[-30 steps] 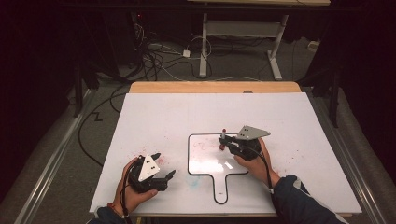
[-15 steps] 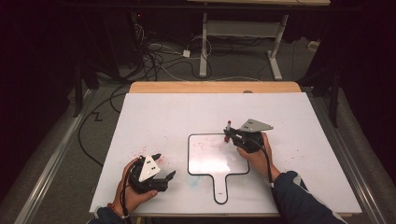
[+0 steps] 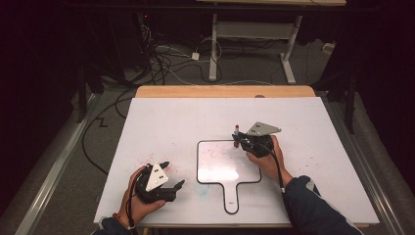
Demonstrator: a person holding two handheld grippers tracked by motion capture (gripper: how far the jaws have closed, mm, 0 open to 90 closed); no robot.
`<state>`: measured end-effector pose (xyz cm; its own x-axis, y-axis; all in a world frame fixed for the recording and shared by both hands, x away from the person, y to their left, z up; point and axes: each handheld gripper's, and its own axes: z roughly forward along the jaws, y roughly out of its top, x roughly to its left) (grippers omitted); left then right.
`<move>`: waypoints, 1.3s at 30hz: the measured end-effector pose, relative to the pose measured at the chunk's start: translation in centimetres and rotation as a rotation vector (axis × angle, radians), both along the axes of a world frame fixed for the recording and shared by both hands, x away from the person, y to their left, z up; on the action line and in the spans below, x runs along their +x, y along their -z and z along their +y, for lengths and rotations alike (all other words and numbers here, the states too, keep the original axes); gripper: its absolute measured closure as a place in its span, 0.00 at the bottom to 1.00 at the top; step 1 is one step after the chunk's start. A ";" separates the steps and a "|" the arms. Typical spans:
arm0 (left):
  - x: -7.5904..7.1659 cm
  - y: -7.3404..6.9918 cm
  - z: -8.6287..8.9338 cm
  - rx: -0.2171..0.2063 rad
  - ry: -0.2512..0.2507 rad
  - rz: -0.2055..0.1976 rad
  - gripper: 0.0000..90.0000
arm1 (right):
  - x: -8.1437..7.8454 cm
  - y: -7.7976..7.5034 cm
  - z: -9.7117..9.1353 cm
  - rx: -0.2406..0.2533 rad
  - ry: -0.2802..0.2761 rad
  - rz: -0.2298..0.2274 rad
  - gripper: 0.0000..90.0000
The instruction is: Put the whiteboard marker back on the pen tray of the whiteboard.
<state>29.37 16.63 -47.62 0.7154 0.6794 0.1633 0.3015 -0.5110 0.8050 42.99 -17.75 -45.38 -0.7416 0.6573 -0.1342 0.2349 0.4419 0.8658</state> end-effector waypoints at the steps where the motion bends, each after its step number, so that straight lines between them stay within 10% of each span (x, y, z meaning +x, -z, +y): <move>1: 0.0 0.0 0.0 0.001 0.001 0.002 0.23 | 0.0 0.0 0.0 0.006 -0.001 0.003 0.91; 12: -0.1 0.0 -0.1 0.001 0.014 0.004 0.23 | -2.8 0.0 1.1 0.026 -0.157 0.055 0.91; 20: 0.0 0.0 -0.1 0.003 0.009 0.003 0.23 | -0.9 0.1 -1.3 0.007 -0.001 -0.012 0.91; 32: -0.1 0.0 -0.2 0.006 0.019 0.005 0.23 | -3.5 0.2 1.6 0.026 -0.141 0.019 0.91; 39: -0.1 0.1 -0.3 0.009 0.022 0.008 0.23 | -2.0 0.1 -1.0 0.021 -0.037 0.004 0.91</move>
